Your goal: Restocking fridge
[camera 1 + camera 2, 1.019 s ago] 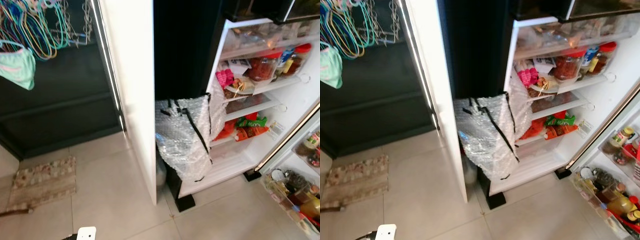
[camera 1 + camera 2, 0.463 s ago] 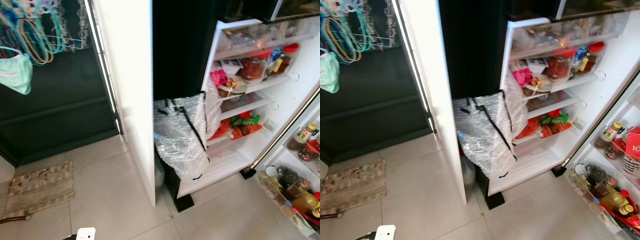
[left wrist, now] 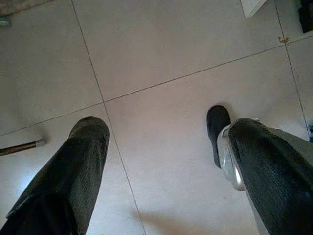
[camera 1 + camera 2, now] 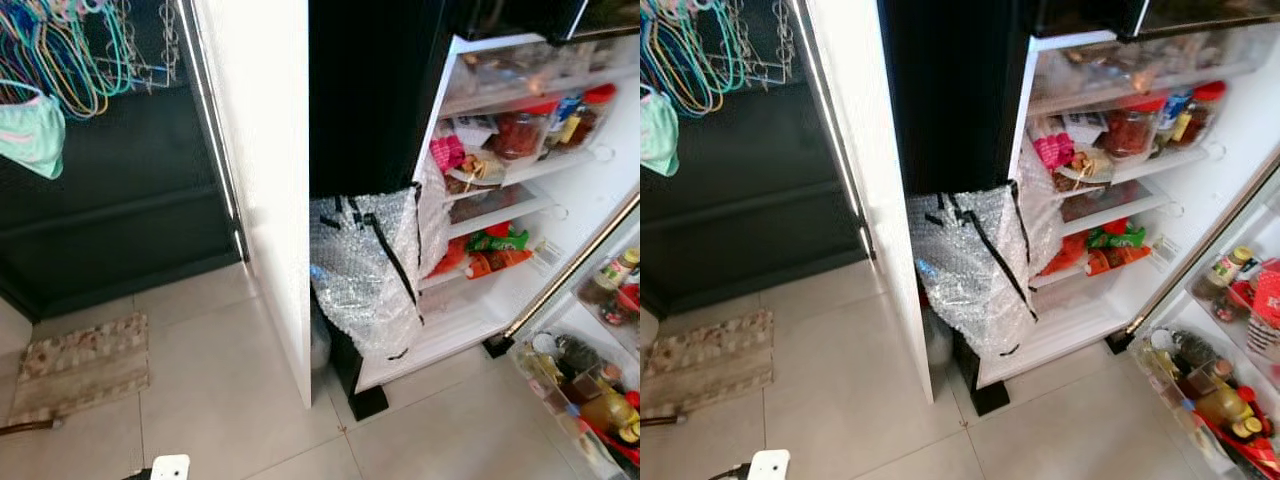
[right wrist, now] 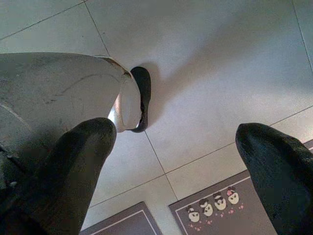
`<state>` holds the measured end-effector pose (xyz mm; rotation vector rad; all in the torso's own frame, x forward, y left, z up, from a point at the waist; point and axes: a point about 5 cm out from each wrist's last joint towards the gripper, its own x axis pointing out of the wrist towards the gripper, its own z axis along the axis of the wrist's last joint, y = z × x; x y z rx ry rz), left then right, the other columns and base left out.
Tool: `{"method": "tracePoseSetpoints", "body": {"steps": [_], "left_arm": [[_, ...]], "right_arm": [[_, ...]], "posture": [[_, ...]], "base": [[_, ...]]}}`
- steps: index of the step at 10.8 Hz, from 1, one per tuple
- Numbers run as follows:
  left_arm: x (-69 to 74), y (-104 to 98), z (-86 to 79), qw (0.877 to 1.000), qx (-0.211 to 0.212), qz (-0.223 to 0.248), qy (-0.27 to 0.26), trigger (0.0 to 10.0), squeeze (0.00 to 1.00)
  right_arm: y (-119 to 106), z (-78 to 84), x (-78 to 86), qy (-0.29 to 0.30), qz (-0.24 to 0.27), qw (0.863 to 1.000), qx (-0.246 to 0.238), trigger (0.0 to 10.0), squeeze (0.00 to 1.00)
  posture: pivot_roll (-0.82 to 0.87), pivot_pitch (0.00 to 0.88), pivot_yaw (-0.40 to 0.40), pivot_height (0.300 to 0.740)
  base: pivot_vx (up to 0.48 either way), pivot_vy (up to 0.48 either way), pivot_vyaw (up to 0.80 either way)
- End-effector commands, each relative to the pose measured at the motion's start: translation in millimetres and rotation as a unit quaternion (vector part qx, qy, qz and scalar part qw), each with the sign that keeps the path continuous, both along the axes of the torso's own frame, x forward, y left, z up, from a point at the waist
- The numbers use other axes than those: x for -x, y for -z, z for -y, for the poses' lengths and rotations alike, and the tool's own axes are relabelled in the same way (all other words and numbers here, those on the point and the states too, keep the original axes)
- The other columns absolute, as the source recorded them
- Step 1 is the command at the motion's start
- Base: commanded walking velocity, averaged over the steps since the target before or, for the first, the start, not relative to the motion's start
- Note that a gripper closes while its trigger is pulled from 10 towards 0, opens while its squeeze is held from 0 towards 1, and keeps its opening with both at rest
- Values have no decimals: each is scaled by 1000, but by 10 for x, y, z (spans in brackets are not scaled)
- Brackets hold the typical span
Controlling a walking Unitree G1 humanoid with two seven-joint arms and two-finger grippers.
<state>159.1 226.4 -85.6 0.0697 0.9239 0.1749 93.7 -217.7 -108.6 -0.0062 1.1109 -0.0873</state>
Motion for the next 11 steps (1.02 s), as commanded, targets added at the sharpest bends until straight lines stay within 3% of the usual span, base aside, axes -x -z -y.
{"method": "tracePoseSetpoints", "body": {"steps": [1,3,11], "left_arm": [[83,42,11,1000,0,-23,9,10000,0],[83,44,13,1000,0,-24,12,10000,0],[16,26,61,999,-3,-19,34,10000,0]], "right_arm": [[1,-184,-105,-11,18,999,-28,10000,0],[3,-184,-100,4,19,999,-30,10000,0],[-1,-181,-129,-1,15,999,-31,10000,0]], "posture": [[-47,109,53,740],[-49,113,54,740],[-51,123,56,740]], "base": [[0,0,0],[0,0,0],[0,-38,-788]]}}
